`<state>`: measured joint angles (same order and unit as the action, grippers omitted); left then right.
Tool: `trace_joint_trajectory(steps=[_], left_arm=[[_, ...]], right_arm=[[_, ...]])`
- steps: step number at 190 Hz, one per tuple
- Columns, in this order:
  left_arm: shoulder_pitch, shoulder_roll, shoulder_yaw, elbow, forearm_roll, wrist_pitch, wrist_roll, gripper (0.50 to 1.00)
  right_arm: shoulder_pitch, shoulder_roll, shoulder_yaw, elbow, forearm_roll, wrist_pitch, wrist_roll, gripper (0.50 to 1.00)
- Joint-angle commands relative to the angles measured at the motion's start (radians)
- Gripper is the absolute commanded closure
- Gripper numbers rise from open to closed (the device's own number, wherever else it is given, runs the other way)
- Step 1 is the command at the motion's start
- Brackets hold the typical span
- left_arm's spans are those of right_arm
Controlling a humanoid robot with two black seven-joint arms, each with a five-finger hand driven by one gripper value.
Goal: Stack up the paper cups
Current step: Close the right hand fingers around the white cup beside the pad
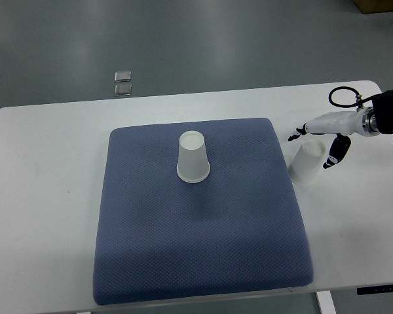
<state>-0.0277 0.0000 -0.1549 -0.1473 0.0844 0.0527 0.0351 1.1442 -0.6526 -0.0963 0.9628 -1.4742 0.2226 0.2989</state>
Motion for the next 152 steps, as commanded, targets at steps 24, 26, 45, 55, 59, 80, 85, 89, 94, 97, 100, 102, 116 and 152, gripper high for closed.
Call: trace_joint_trajectory(steps=[24,26,45,55,59,80,85,89,94,97,100,102,116,152], left_arm=[[0.0,0.0,0.0,0.0,0.0,0.001,0.0,0.5],[0.0,0.0,0.0,0.0,0.0,0.001,0.0,0.5],[0.0,0.0,0.0,0.0,0.0,0.001,0.002,0.5],[0.0,0.0,0.0,0.0,0.0,0.001,0.0,0.5],[0.0,0.0,0.0,0.0,0.0,-0.001,0.0,0.5],[0.0,0.0,0.0,0.0,0.0,-0.001,0.0,0.5],[0.0,0.0,0.0,0.0,0.0,0.001,0.0,0.5],[0.0,0.0,0.0,0.0,0.0,0.001,0.0,0.5],[0.0,0.0,0.0,0.0,0.0,0.001,0.0,0.5],[0.0,0.0,0.0,0.0,0.0,0.001,0.0,0.5],[0.0,0.0,0.0,0.0,0.0,0.001,0.0,0.5],[0.0,0.0,0.0,0.0,0.0,0.001,0.0,0.5],[0.0,0.0,0.0,0.0,0.0,0.001,0.0,0.5],[0.0,0.0,0.0,0.0,0.0,-0.001,0.0,0.5]], right_arm=[[-0.037,0.045,-0.002,-0.033,0.0,-0.065,-0.003,0.603],[-0.04,0.045,-0.002,-0.033,0.0,-0.068,-0.003,0.605],[-0.052,0.048,-0.002,-0.033,0.0,-0.077,-0.001,0.605],[-0.057,0.048,-0.002,-0.033,0.0,-0.078,-0.001,0.609],[-0.058,0.048,-0.002,-0.033,0.0,-0.078,-0.001,0.611],[-0.058,0.047,-0.003,-0.033,0.0,-0.083,0.0,0.66],[-0.058,0.047,-0.003,-0.033,0.0,-0.083,0.0,0.677],[-0.057,0.047,-0.003,-0.033,0.0,-0.083,0.0,0.683],[-0.055,0.047,-0.003,-0.033,0.0,-0.083,0.0,0.691],[-0.055,0.047,-0.003,-0.033,0.0,-0.083,0.002,0.693],[-0.054,0.047,-0.003,-0.033,0.0,-0.083,0.002,0.697],[-0.054,0.047,-0.003,-0.033,0.0,-0.083,0.002,0.697],[-0.052,0.047,-0.002,-0.033,0.0,-0.083,0.002,0.707],[-0.049,0.047,-0.002,-0.033,0.0,-0.081,0.002,0.814]])
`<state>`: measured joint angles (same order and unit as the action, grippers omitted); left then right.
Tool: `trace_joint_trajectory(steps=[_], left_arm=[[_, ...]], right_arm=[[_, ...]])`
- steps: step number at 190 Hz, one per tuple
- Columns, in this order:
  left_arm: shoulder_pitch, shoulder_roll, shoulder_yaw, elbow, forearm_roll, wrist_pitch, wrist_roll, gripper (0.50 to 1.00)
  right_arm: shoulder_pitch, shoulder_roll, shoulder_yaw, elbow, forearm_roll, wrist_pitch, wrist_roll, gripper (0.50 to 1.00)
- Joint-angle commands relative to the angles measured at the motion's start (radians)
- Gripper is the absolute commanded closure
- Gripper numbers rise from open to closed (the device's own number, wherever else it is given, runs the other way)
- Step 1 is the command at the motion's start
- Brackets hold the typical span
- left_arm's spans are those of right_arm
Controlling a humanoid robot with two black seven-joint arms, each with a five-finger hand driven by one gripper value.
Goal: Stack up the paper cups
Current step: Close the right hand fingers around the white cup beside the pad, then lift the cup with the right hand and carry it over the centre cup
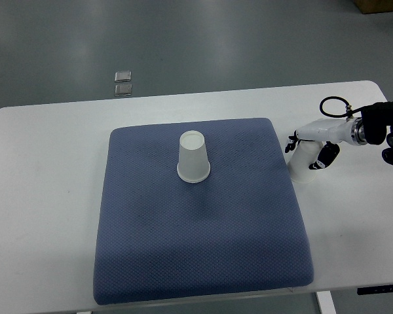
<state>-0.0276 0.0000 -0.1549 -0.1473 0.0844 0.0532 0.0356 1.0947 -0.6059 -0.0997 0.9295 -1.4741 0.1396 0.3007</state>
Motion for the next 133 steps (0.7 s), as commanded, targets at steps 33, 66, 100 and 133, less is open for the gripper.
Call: trace_joint_trajectory(steps=[33,66,100,133], left_arm=[[0.0,0.0,0.0,0.0,0.0,0.0,0.0,0.5],[0.0,0.0,0.0,0.0,0.0,0.0,0.0,0.5],[0.0,0.0,0.0,0.0,0.0,0.0,0.0,0.5],[0.0,0.0,0.0,0.0,0.0,0.0,0.0,0.5]], right_arm=[[0.001,0.0,0.002,0.0,0.0,0.002,0.0,0.85],[0.008,0.0,0.002,0.0,0.0,0.002,0.001,0.863],[0.042,0.0,0.003,0.0,0.002,0.003,0.001,0.863],[0.106,-0.003,0.003,0.002,0.003,0.015,0.003,0.863]])
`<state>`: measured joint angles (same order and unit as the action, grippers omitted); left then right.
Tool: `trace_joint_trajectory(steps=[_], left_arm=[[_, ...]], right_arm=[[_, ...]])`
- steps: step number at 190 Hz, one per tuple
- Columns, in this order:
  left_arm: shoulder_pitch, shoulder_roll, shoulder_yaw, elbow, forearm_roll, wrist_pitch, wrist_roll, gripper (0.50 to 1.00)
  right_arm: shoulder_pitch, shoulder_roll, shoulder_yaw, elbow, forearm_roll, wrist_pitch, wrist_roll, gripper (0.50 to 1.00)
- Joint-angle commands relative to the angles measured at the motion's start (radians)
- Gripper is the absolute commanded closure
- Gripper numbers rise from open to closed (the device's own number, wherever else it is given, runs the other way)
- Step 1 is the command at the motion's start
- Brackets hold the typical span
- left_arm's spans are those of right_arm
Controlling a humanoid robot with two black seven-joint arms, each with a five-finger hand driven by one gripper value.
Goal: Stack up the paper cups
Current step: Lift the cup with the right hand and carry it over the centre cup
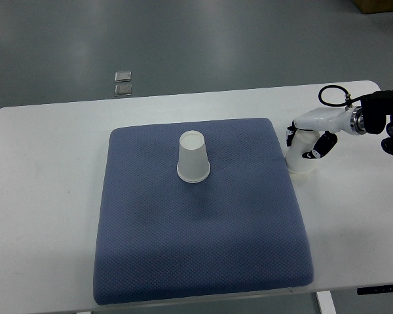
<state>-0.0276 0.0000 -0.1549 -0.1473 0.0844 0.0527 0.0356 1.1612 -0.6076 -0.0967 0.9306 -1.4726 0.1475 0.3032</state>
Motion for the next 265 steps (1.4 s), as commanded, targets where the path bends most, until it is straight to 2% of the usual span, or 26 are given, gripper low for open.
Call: trace_joint_trajectory(steps=[1,24,85,123,188,265], left_arm=[[0.0,0.0,0.0,0.0,0.0,0.001,0.0,0.5],[0.0,0.0,0.0,0.0,0.0,0.001,0.0,0.5],[0.0,0.0,0.0,0.0,0.0,0.001,0.0,0.5],[0.0,0.0,0.0,0.0,0.0,-0.001,0.0,0.5],[0.0,0.0,0.0,0.0,0.0,0.001,0.0,0.5],[0.0,0.0,0.0,0.0,0.0,0.001,0.0,0.5]], right_arm=[[0.04,-0.001,0.0,0.001,0.002,0.007,0.0,0.863],[0.091,-0.001,-0.002,0.008,0.003,0.015,0.0,0.863],[0.256,0.005,0.003,0.068,0.011,0.106,0.0,0.863],[0.33,0.069,0.009,0.129,0.021,0.156,0.0,0.859],[0.402,0.23,0.012,0.131,0.028,0.248,0.0,0.857],[0.45,0.27,0.014,0.131,0.092,0.284,0.0,0.852]])
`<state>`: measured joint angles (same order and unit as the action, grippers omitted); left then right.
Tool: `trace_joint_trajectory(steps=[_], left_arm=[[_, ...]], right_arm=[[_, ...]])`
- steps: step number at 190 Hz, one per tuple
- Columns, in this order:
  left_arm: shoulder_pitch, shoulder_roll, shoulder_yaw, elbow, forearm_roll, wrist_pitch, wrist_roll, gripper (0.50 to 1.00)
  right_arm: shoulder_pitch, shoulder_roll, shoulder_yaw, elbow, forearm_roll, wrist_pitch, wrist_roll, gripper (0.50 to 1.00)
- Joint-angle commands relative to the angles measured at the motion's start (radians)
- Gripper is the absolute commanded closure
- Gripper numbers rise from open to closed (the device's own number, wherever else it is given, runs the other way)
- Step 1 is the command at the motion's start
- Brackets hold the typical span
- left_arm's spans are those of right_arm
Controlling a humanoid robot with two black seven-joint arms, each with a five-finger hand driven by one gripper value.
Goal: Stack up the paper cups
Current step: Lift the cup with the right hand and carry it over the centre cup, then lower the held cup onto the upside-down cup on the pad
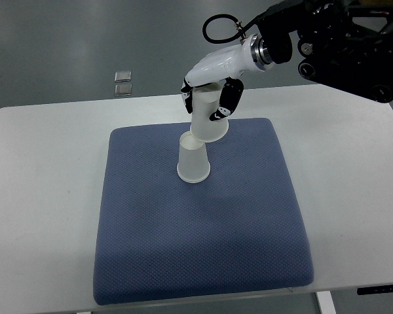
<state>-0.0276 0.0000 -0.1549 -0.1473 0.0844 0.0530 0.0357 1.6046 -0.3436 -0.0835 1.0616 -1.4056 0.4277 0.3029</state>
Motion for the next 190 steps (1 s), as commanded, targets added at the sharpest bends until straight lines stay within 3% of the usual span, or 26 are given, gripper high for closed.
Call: trace_joint_trajectory(steps=[1,81,190], left_arm=[[0.0,0.0,0.0,0.0,0.0,-0.001,0.0,0.5],[0.0,0.0,0.0,0.0,0.0,-0.001,0.0,0.5],[0.0,0.0,0.0,0.0,0.0,-0.001,0.0,0.5]], right_arm=[[0.006,0.008,0.001,0.0,0.033,0.003,0.001,0.852],[-0.022,0.091,0.002,-0.045,0.073,-0.012,-0.004,0.85],[-0.06,0.086,0.002,-0.077,0.071,-0.032,-0.002,0.848]])
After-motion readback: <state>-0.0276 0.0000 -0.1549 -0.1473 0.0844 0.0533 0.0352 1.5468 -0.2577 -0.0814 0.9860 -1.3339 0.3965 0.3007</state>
